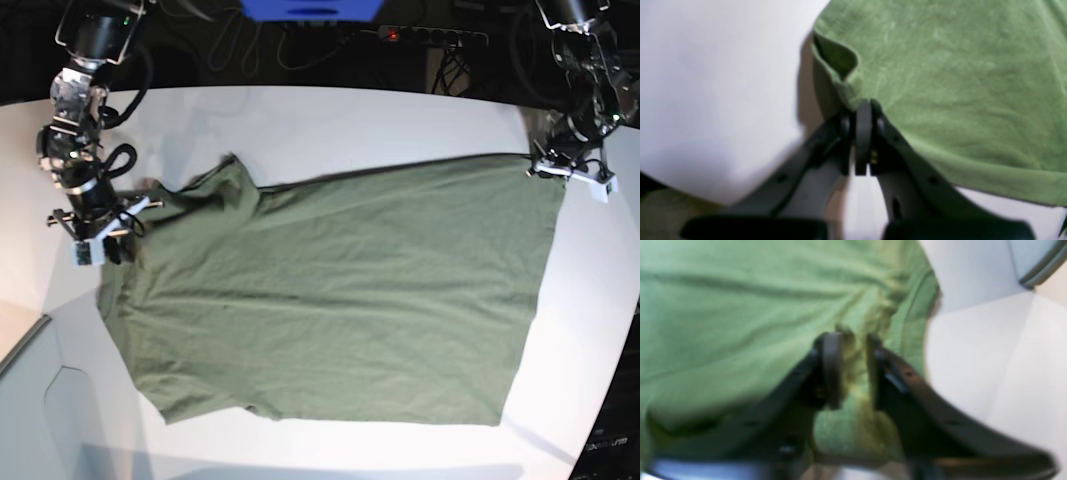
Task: Layout the t-shirt on the table in an organized manner, then fold the t-shirt properly
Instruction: 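Hold the shirt corners and pull the left gripper's corner outward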
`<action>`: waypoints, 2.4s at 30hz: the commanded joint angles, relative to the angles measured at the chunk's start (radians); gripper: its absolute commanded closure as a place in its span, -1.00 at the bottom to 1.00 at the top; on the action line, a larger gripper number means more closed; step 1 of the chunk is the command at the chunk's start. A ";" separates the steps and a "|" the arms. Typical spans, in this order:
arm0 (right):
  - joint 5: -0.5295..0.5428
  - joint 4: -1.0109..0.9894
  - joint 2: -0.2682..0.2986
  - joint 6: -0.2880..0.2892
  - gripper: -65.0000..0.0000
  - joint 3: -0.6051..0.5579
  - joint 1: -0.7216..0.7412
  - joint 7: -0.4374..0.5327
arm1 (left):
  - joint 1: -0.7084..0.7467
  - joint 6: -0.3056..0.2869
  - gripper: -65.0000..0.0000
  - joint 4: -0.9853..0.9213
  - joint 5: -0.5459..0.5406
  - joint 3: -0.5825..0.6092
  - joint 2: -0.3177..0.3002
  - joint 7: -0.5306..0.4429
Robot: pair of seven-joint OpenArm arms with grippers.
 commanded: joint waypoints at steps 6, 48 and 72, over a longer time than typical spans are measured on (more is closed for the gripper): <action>-0.017 0.098 0.000 0.004 -0.05 0.001 -0.014 0.034 | -0.004 -0.003 0.97 0.014 0.000 -0.004 -0.013 -0.007; -0.015 0.206 -0.130 0.006 1.00 0.110 -0.232 0.034 | -0.008 -0.003 0.97 0.016 0.000 -0.007 0.013 -0.010; 0.012 0.564 -0.245 0.130 1.00 0.022 -0.712 0.040 | 0.127 -0.003 0.97 0.235 -0.001 -0.008 0.065 -0.004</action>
